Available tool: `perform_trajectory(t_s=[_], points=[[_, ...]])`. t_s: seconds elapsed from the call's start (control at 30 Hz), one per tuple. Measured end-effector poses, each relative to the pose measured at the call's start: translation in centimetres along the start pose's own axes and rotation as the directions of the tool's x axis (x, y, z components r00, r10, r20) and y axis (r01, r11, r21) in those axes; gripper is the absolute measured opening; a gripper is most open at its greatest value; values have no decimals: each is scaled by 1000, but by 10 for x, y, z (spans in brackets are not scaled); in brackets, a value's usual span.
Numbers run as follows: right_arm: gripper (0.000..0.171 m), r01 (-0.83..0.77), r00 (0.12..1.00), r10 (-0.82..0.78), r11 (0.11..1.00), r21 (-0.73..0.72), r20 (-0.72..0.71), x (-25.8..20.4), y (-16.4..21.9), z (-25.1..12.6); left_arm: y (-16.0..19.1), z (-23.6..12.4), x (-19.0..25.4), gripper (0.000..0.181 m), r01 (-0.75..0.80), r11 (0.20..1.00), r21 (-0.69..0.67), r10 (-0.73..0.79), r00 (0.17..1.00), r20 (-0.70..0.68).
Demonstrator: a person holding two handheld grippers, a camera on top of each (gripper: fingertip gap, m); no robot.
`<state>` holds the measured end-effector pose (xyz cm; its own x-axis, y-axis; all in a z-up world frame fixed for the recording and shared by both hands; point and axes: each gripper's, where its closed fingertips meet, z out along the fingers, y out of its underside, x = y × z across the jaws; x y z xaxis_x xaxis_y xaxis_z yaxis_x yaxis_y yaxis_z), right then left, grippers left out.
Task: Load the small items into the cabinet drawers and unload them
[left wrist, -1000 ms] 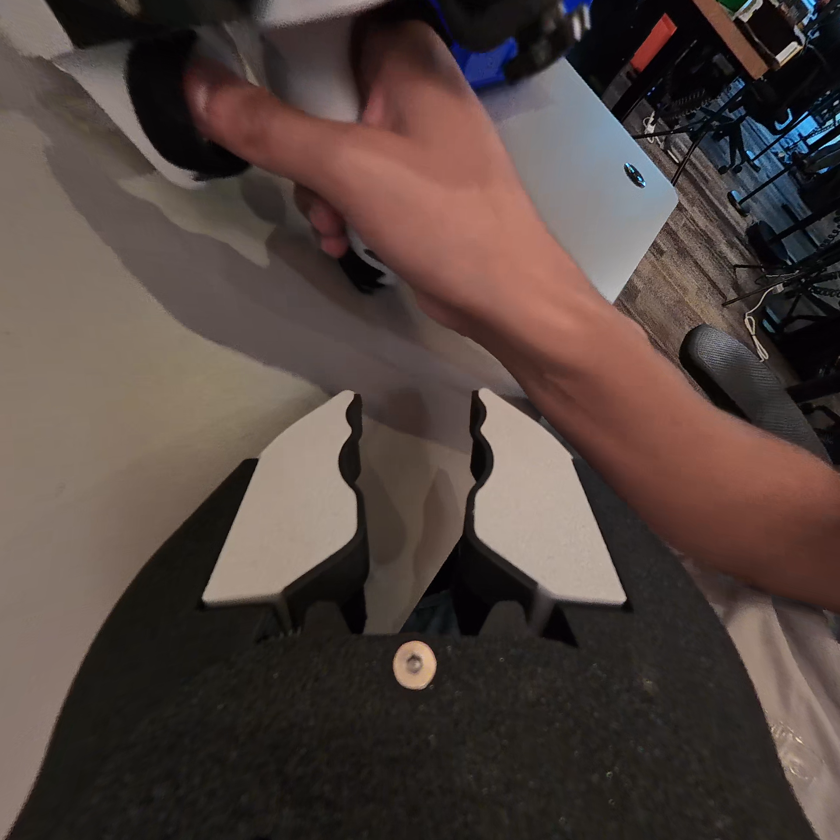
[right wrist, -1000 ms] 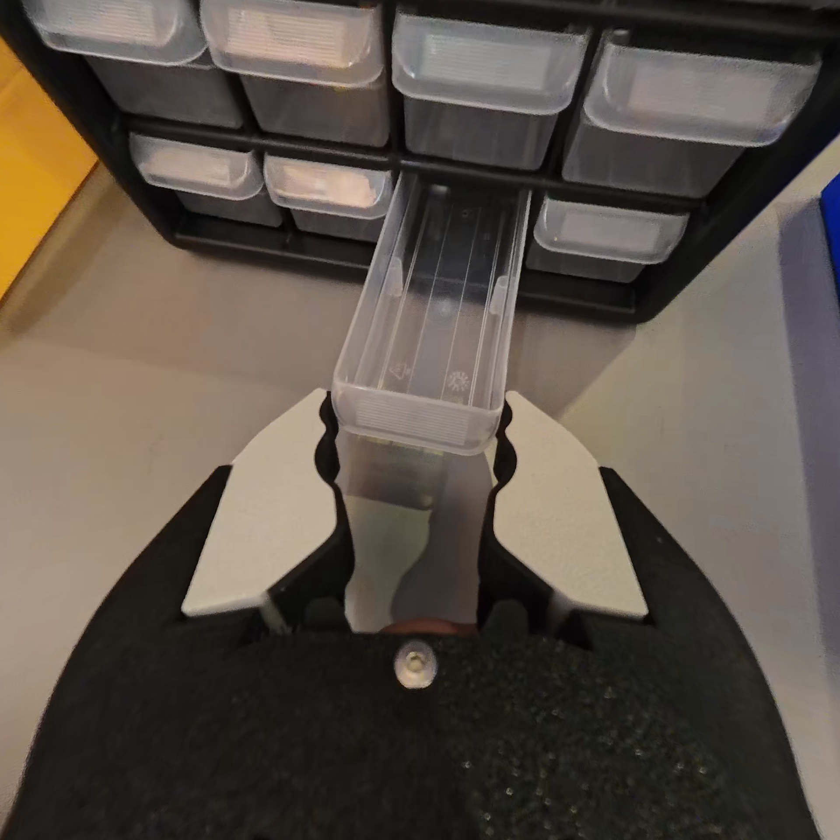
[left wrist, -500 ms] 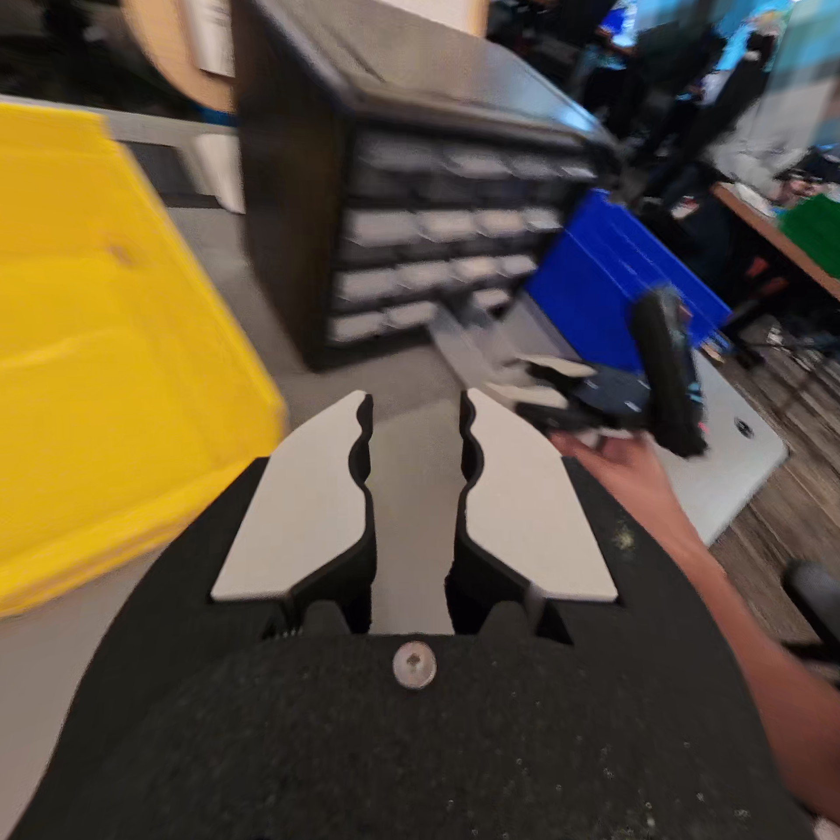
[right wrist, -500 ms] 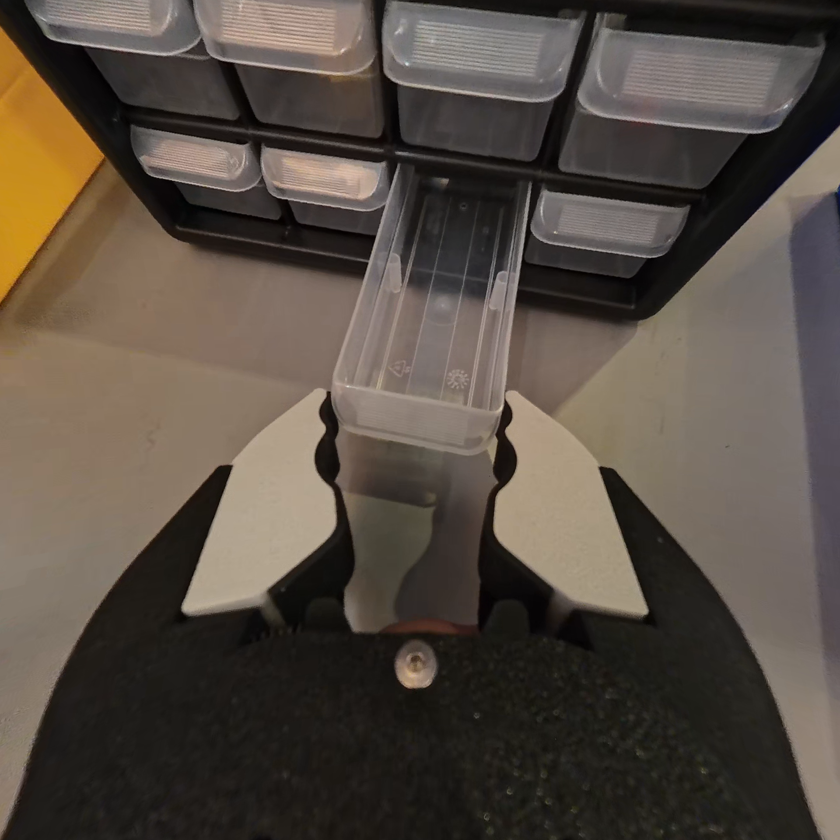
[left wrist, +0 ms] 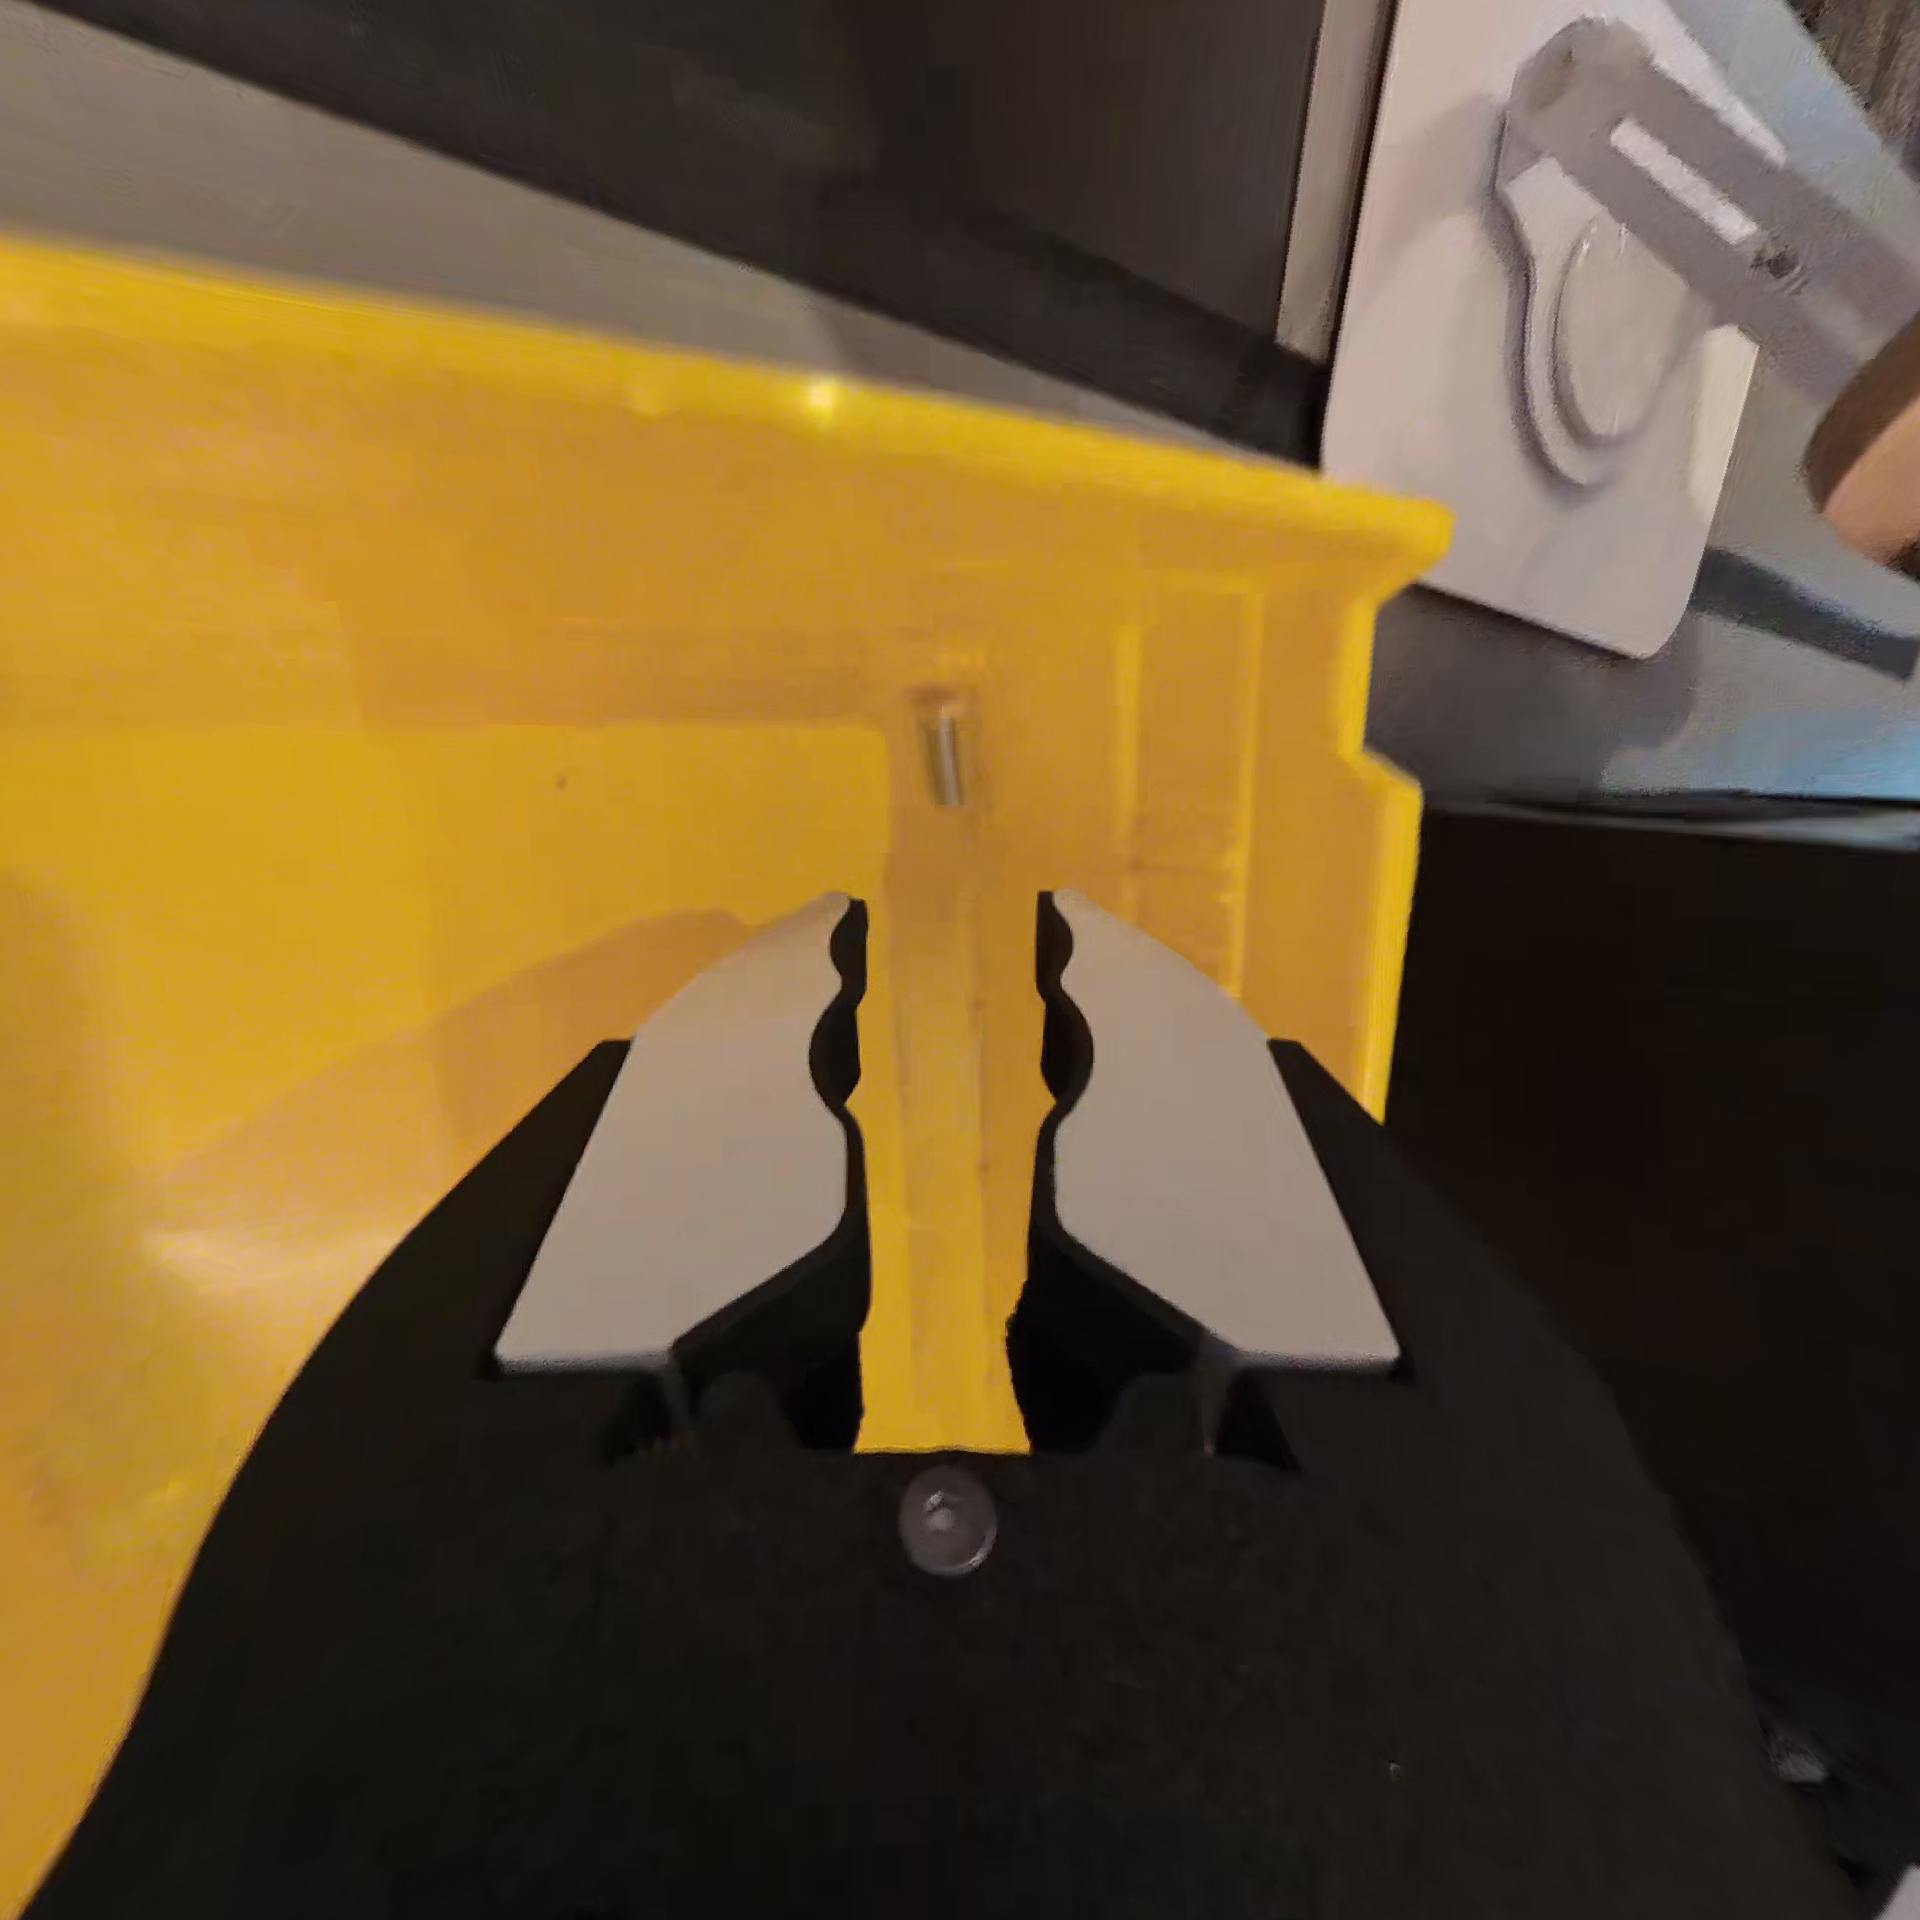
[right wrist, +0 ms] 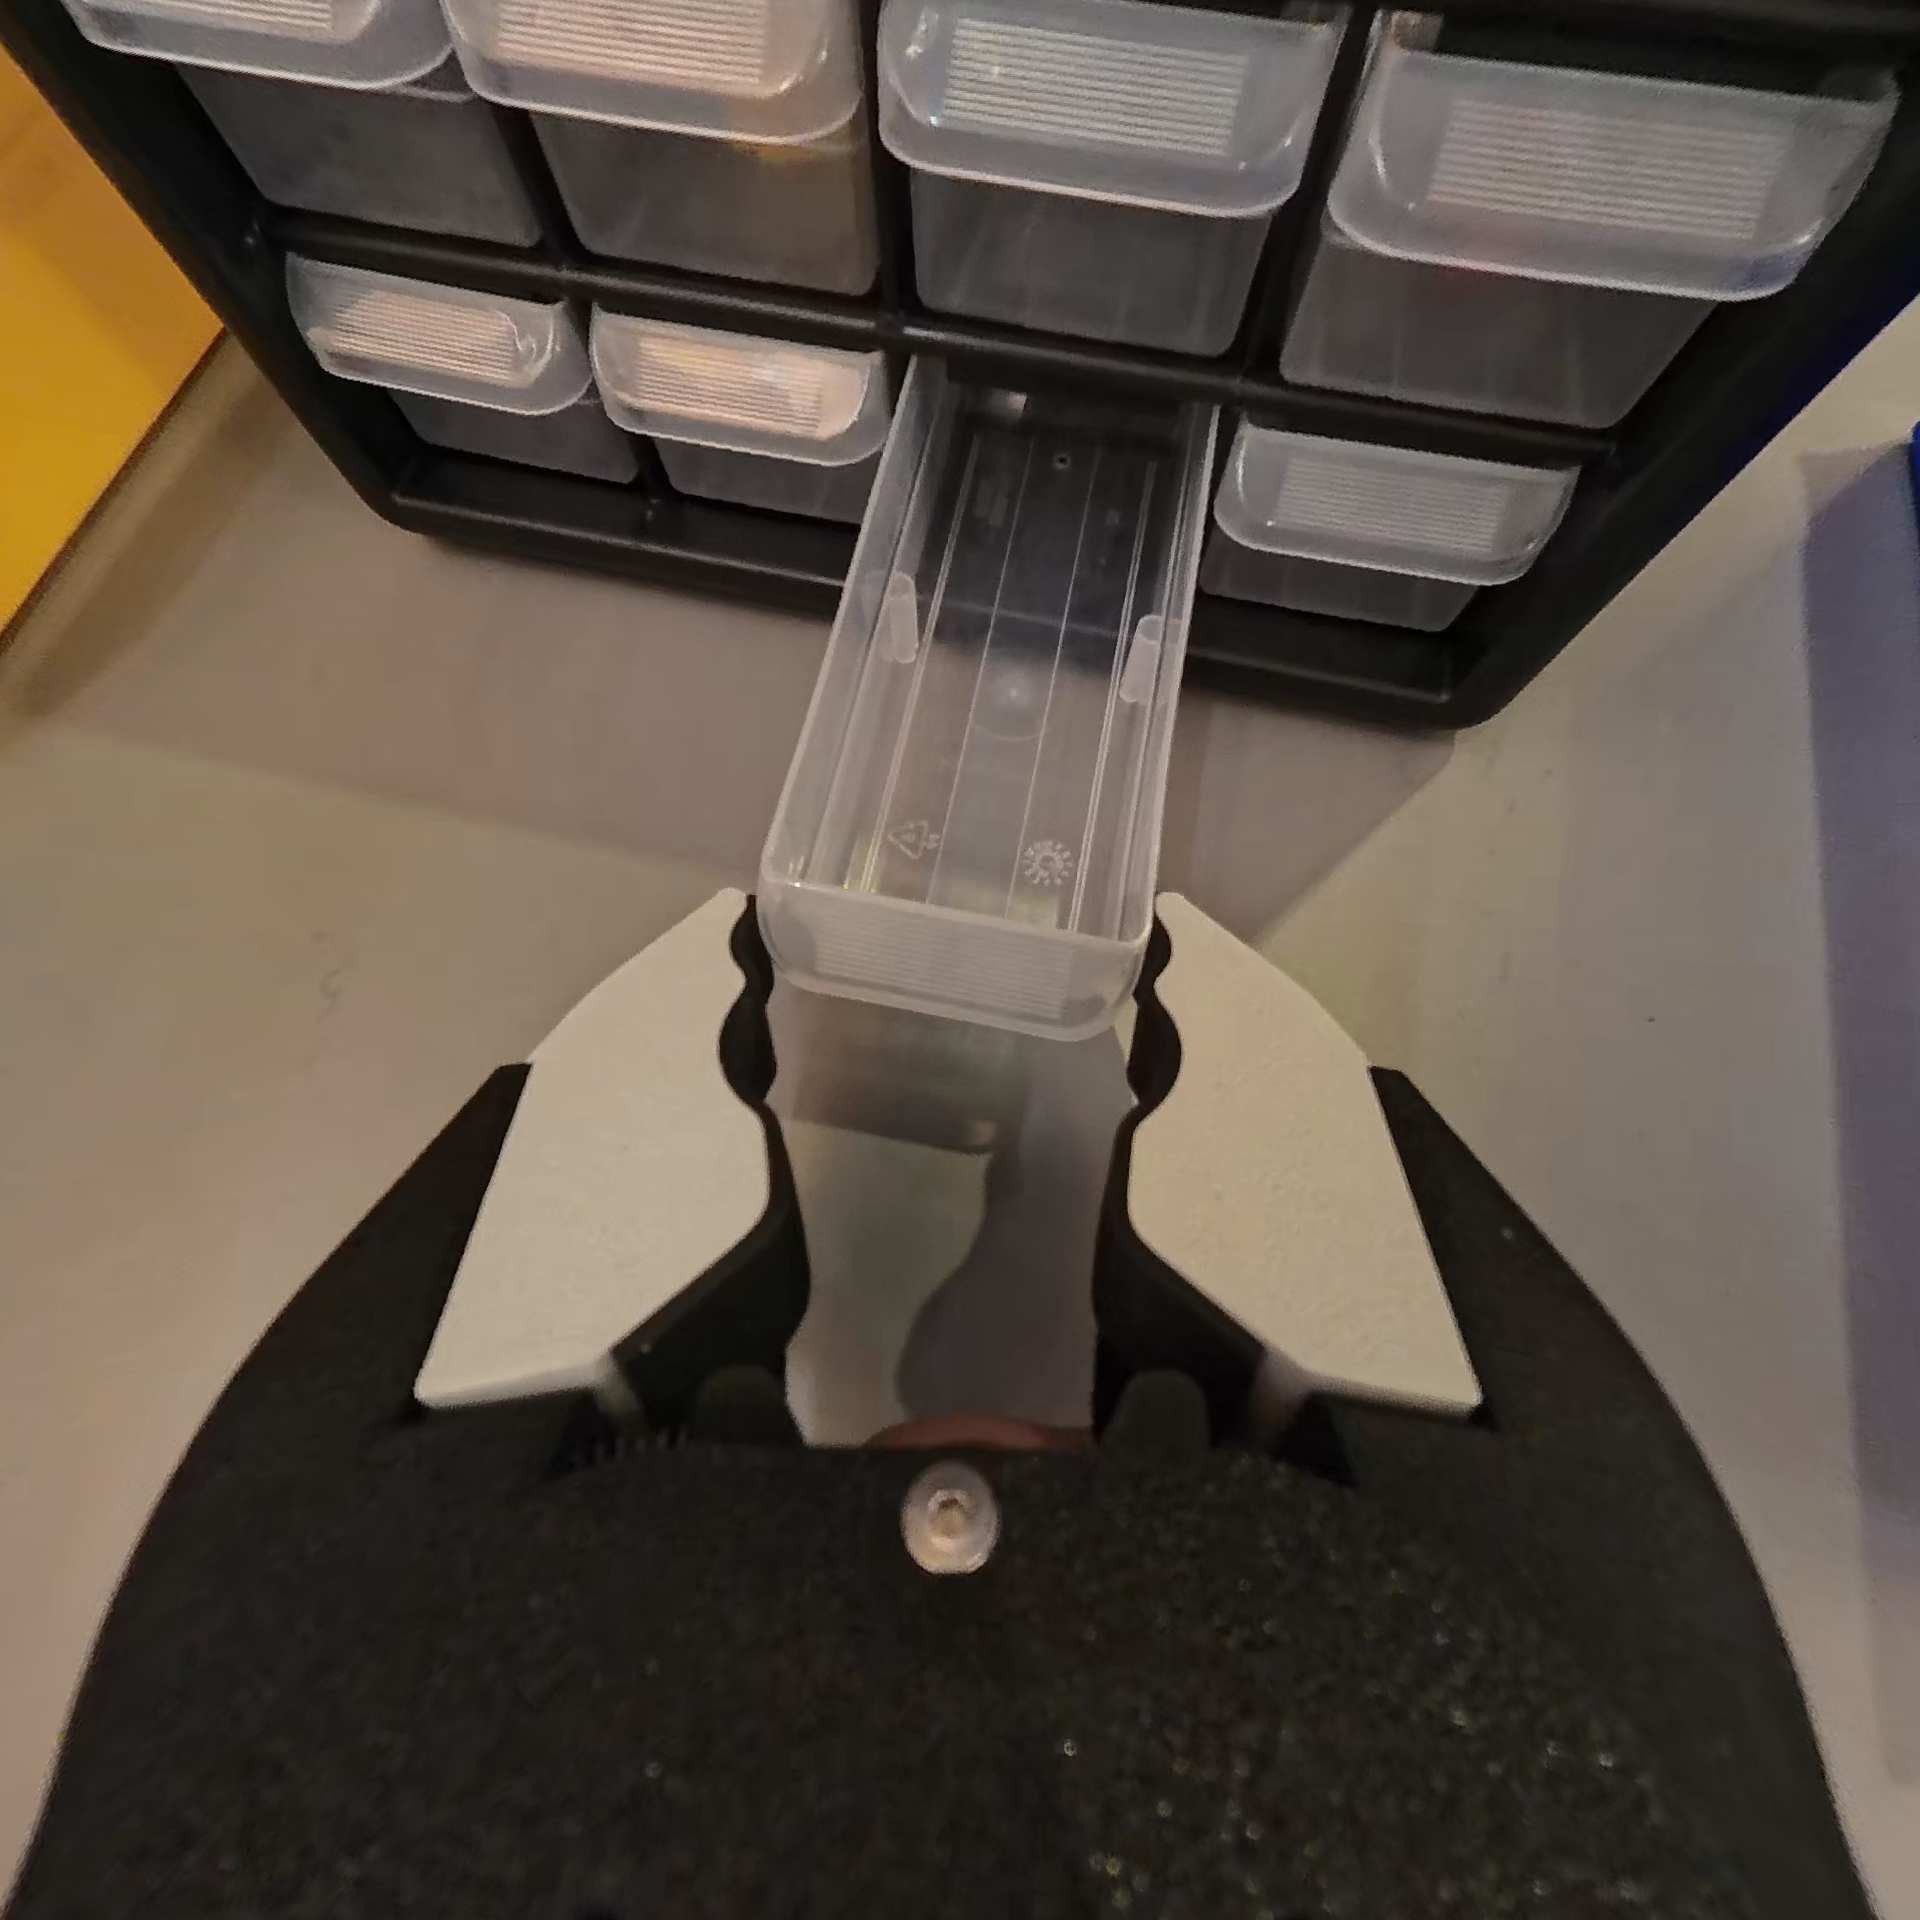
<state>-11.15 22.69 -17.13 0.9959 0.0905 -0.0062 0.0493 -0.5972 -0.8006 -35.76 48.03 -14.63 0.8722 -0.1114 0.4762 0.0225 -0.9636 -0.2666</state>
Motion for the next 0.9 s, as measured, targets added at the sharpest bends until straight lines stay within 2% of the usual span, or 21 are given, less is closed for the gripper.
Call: perform_trajectory(t_s=[0.27, 0.4, 0.5, 0.63, 0.73, 0.9], points=[[67, 10, 1000, -10, 1000, 0, -5, 0, 0, 0, -10, 31, -7, 29, -27, 996, -85, 36, 994, 100], [67, 9, 1000, -9, 1000, -1, -3, 0, 0, 0, -11, 40, -7, 29, -23, 994, -107, 34, 994, 105], [67, 15, 1000, -15, 1000, -3, -7, -1, 0, 0, -12, 43, -8, 28, -34, 993, -113, 49, 990, 130], [67, 15, 1000, -15, 1000, -3, -7, -1, 0, 0, -14, 44, -14, 18, -51, 992, -117, 72, 980, 187], [67, 19, 1000, -19, 1000, -4, -9, -1, 0, 0, -14, 45, -16, 20, -69, 990, -124, 96, 969, 228], [67, 17, 1000, -17, 1000, -3, -7, -1, 1, 0, -10, 46, -8, 22, -48, 986, -159, 81, 975, 206]])
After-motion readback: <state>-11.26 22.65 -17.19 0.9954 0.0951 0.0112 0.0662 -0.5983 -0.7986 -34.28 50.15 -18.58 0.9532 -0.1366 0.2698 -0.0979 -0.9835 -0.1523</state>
